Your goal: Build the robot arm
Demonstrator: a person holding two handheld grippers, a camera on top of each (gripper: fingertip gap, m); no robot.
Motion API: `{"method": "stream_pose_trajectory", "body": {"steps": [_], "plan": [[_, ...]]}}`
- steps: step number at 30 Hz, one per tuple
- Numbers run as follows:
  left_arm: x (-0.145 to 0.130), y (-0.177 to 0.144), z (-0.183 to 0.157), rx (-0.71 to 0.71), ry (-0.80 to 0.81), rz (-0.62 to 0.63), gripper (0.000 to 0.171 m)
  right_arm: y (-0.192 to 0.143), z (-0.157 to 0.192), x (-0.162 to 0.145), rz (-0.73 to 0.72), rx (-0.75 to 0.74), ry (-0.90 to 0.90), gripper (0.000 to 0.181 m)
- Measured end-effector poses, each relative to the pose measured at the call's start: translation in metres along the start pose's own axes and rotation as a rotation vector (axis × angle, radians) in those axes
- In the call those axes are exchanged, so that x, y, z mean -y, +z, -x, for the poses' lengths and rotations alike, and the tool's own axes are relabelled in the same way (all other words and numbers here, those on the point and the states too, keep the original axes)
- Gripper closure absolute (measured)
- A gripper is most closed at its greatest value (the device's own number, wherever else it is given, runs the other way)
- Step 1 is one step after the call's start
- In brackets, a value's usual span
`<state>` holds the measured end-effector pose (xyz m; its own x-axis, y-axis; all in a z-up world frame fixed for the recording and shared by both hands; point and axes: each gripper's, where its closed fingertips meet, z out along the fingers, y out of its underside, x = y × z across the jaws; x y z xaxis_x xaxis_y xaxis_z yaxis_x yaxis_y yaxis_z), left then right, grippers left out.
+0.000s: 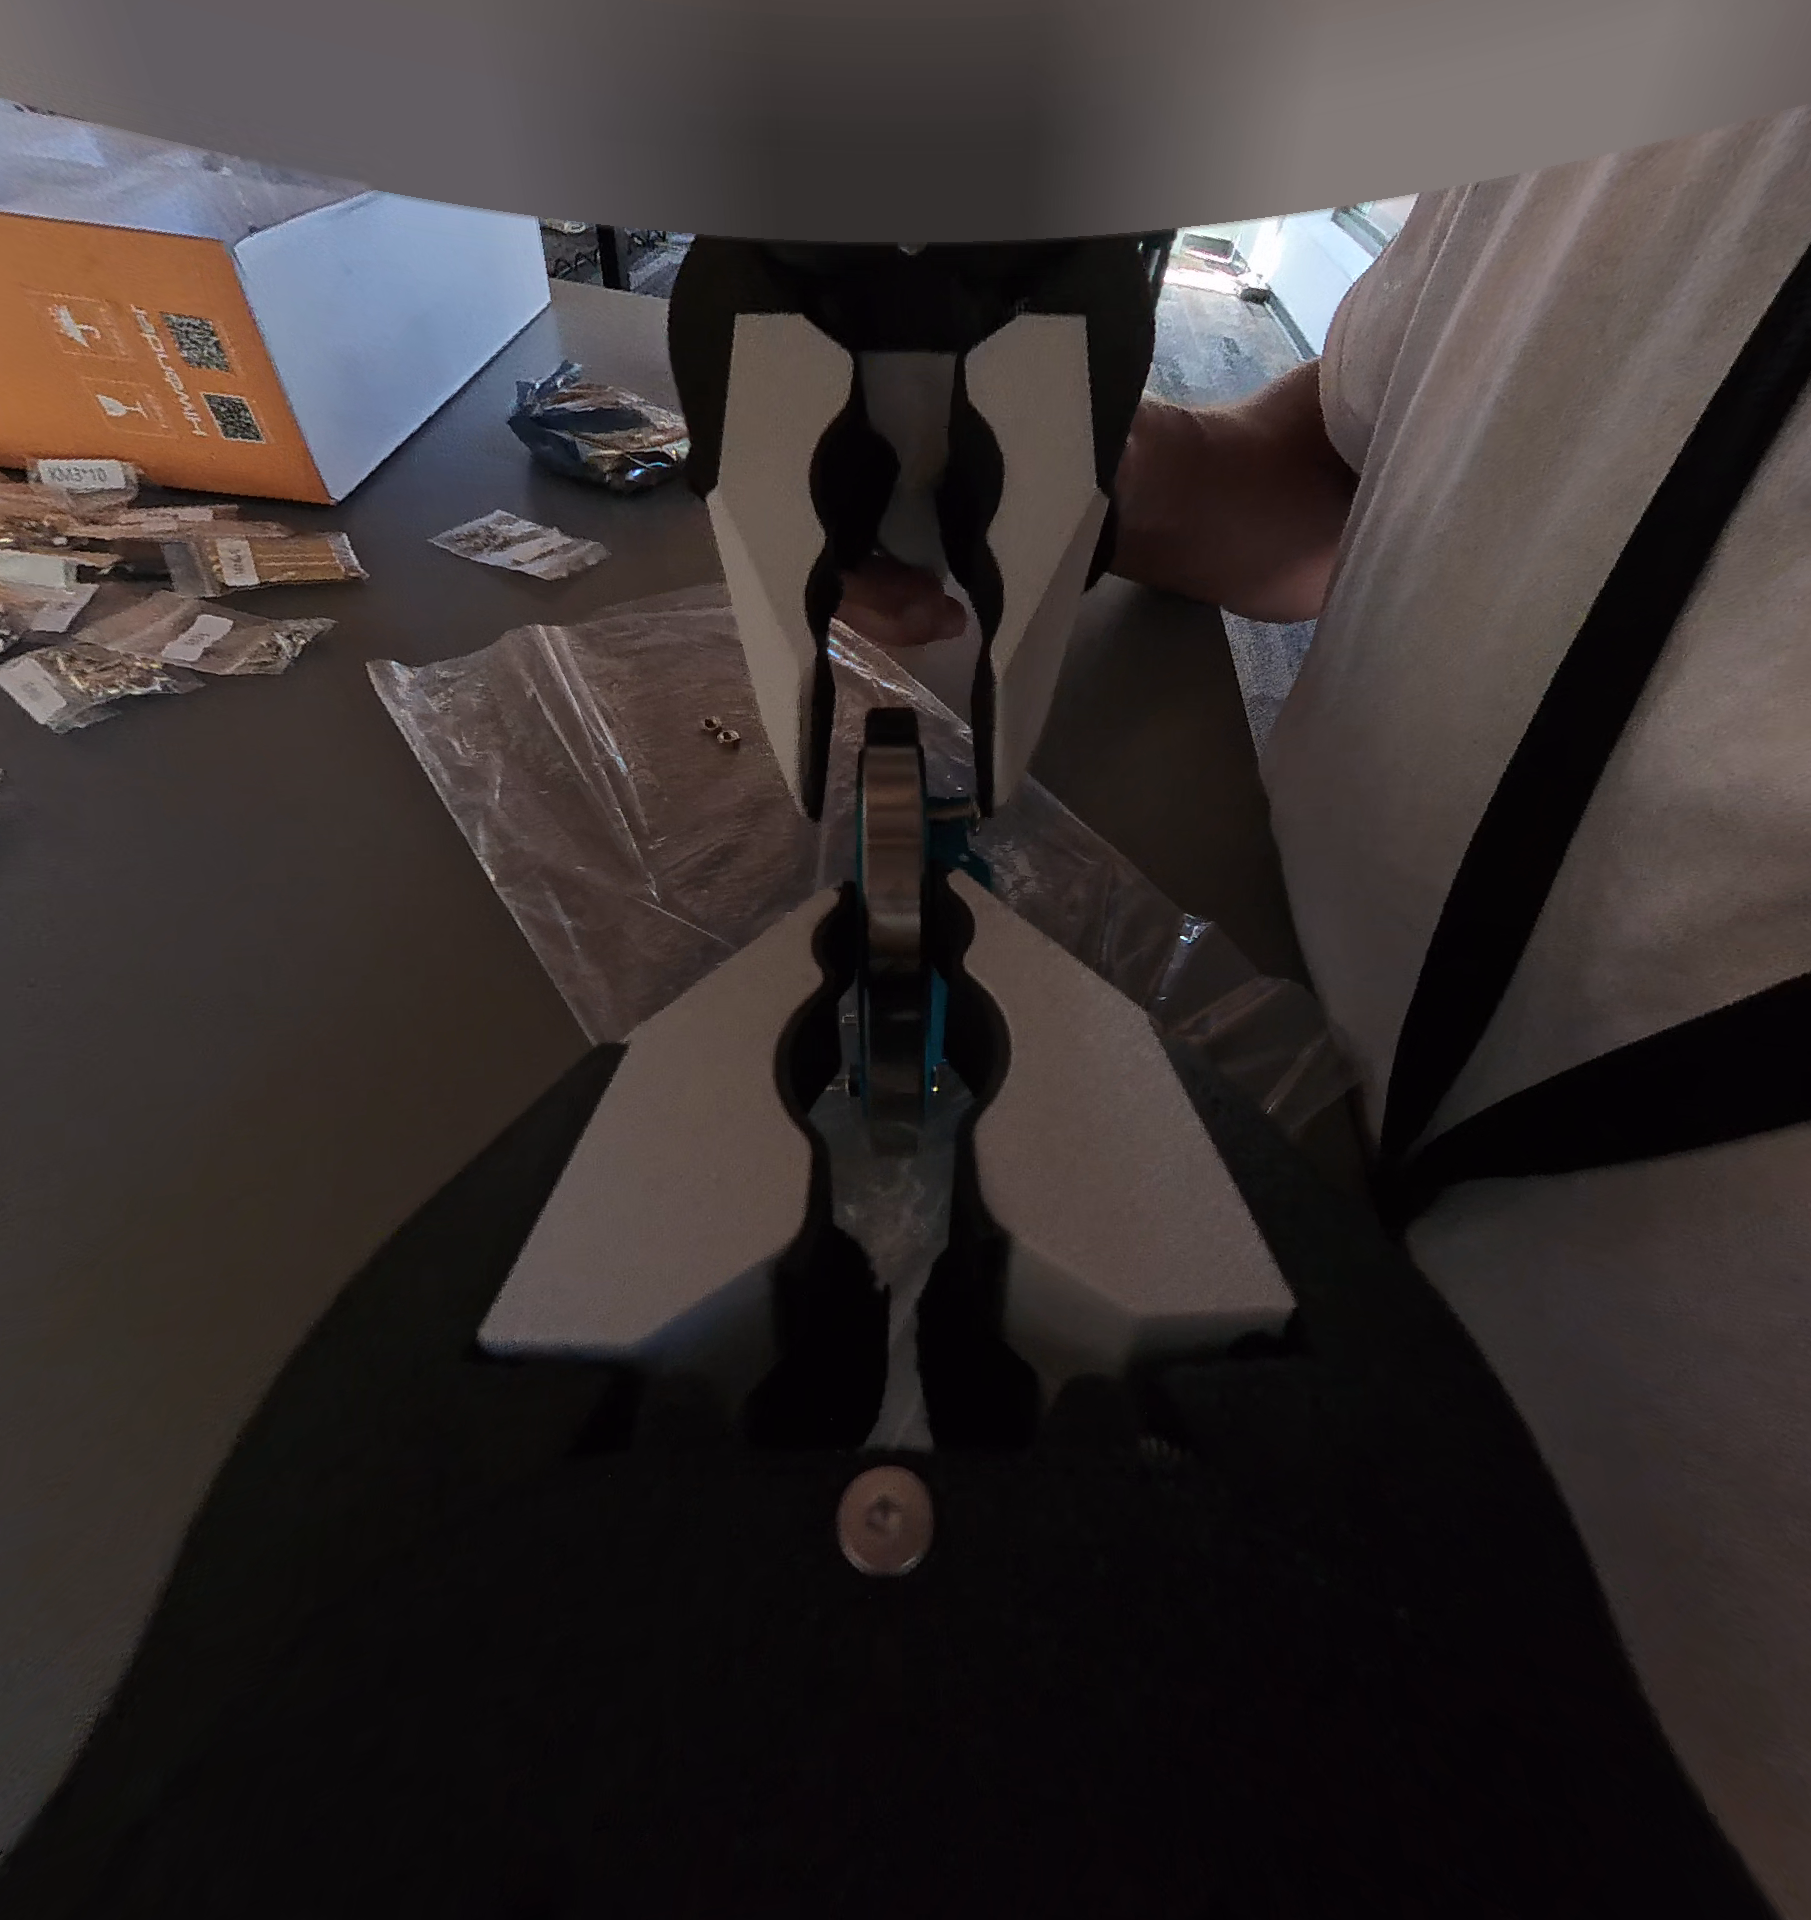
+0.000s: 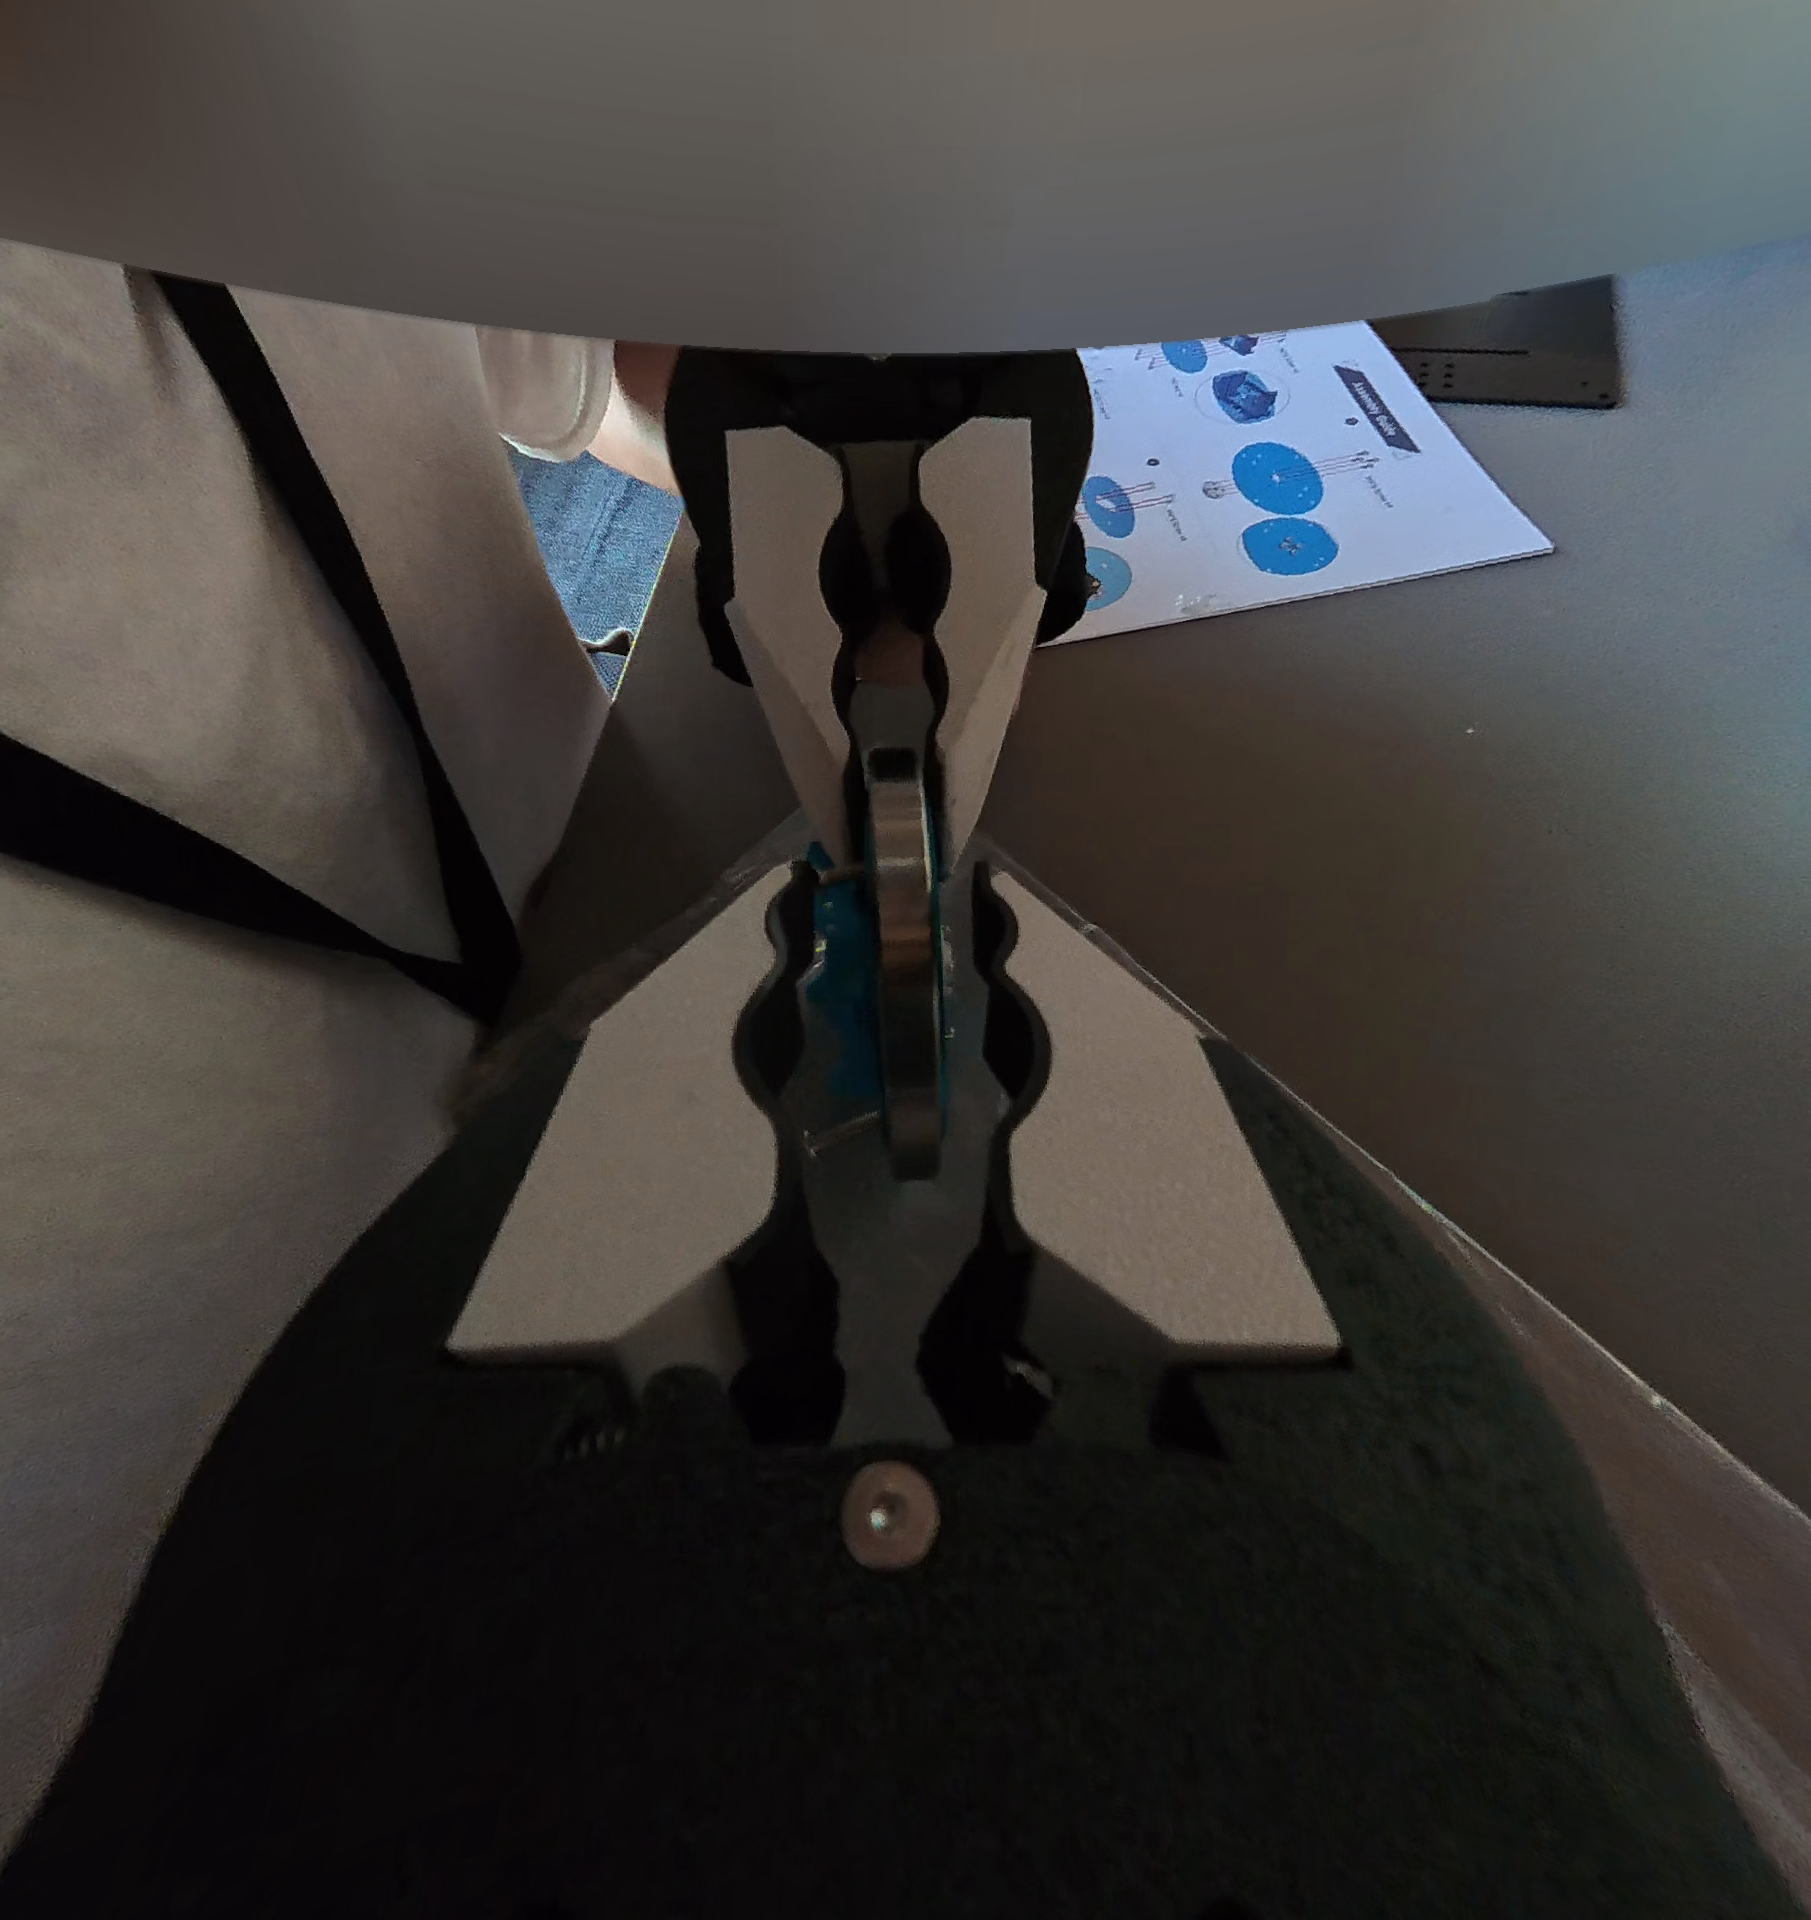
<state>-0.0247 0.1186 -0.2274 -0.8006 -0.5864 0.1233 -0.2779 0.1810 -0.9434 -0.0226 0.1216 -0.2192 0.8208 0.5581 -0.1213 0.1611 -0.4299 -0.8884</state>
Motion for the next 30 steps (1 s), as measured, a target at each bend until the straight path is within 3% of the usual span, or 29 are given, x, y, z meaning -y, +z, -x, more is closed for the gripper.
{"method": "stream_pose_trajectory", "body": {"steps": [13,19,30], "plan": [[-0.0002,0.0011,-0.0034,0.006,0.034,0.004,0.159,0.0058,0.0035,-0.0077,0.038,0.018,0.010,0.166],[0.0005,0.0026,-0.0029,0.014,0.020,-0.009,0.159,0.0060,0.0022,-0.0080,0.065,-0.001,0.049,0.167],[0.0007,0.0039,-0.0033,0.004,0.037,-0.008,0.159,0.0044,0.0039,-0.0089,0.069,0.013,-0.039,0.167]]}}
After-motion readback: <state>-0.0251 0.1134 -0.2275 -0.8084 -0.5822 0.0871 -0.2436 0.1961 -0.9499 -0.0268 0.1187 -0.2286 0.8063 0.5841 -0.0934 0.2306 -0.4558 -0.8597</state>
